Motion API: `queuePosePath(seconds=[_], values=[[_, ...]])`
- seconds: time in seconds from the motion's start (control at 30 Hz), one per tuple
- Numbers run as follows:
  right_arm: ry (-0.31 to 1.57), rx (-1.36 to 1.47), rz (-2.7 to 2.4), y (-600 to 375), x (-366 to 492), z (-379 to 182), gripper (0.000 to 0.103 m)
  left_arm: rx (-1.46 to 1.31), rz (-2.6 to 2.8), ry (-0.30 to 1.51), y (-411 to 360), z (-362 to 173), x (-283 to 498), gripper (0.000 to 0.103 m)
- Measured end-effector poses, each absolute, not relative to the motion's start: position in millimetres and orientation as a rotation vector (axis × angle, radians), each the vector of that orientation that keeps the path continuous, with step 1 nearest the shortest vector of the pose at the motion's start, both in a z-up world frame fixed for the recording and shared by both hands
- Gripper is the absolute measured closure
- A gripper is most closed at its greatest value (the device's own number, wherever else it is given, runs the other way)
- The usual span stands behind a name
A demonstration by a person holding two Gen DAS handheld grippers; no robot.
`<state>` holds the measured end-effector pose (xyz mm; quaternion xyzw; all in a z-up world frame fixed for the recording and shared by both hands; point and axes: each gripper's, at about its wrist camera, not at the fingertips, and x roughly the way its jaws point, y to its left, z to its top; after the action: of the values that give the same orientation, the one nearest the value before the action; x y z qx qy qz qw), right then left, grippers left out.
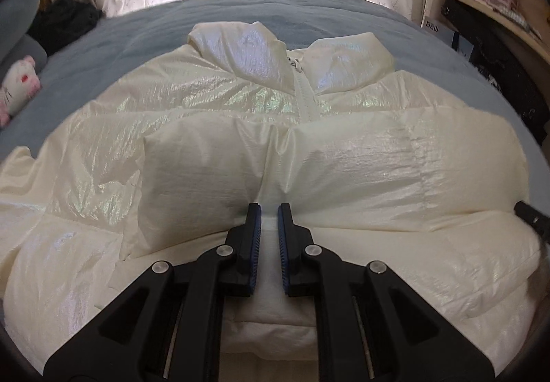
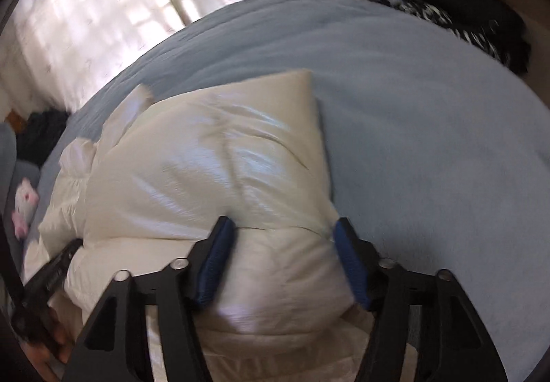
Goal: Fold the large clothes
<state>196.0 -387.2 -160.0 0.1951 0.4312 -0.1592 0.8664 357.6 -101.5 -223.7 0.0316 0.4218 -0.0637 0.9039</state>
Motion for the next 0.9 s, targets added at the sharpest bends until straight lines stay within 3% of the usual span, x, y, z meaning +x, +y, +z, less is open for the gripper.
queuePosePath(seconds=[0.27,0.33,0.53,0.6,0.67,0.7,0.9], values=[[0.897,0.370,-0.365,-371,192,-150,0.034,0.041,-0.108,0.896,-100,-219,354,0.095],[0.871,0.425,-0.354,-398,165,-129,0.035,0.085,-0.041,0.925,-101,-207,345,0.095],[0.810,0.465,-0.245,-355,93,-74,0.035,0.075,0.000,0.910,-82,-153,288,0.095],[0.793,0.455,-0.216,-333,66,-60,0.035,0.085,0.020,0.891,-73,-137,263,0.089],[0.790,0.453,-0.194,-319,42,-51,0.035,0.077,0.037,0.871,-60,-121,229,0.065],[0.792,0.453,-0.178,-310,31,-48,0.035,0.070,0.039,0.862,-53,-116,212,0.060],[0.841,0.382,-0.079,-244,-15,-32,0.035,0.065,0.019,0.833,-20,-94,124,0.057]])
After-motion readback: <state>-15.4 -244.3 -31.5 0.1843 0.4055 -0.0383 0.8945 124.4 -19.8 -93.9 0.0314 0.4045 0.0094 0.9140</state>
